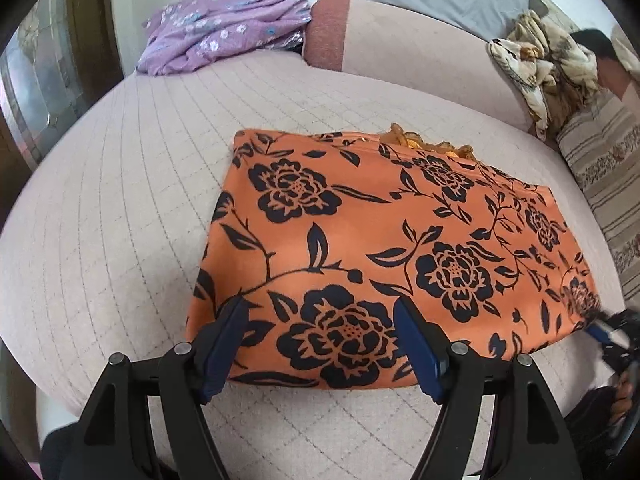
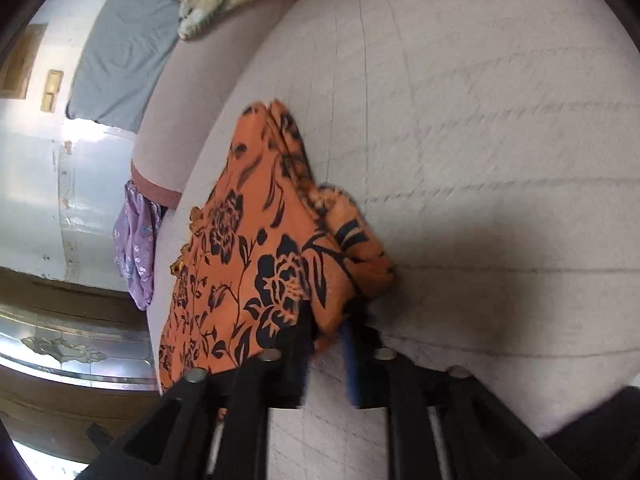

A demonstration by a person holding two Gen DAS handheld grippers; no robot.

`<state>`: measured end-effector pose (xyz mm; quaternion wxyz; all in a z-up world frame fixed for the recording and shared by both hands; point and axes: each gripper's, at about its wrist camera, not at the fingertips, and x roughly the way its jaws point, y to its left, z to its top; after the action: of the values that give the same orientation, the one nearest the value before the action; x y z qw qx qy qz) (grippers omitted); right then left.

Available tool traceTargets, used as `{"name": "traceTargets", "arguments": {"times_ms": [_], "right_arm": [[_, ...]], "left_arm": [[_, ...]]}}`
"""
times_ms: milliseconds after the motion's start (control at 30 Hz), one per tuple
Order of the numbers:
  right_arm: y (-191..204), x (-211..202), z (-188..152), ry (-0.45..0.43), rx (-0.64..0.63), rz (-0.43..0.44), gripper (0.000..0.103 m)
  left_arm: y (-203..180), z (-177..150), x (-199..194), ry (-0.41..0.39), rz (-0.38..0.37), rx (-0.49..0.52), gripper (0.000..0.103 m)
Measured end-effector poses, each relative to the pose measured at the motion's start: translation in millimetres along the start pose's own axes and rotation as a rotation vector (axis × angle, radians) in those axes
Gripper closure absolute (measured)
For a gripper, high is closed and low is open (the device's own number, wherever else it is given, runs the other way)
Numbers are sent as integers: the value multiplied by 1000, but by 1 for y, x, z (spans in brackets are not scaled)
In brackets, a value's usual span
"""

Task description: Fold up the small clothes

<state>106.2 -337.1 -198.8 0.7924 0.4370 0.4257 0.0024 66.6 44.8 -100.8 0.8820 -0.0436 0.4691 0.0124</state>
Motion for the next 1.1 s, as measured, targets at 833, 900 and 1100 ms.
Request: {"name": "traceTargets", "arguments": {"times_ms": [833, 900, 1100], "right_arm": [[104, 110, 137, 103, -471, -86, 89], [90, 122, 140, 109, -452, -142, 89], [75, 109, 146, 52, -353, -123, 87]], "left_arm": [[-22, 13, 39, 18, 37, 67, 28], [-23, 17, 37, -3, 23, 61, 28], [-28, 10, 48, 20, 37, 103, 25]]}}
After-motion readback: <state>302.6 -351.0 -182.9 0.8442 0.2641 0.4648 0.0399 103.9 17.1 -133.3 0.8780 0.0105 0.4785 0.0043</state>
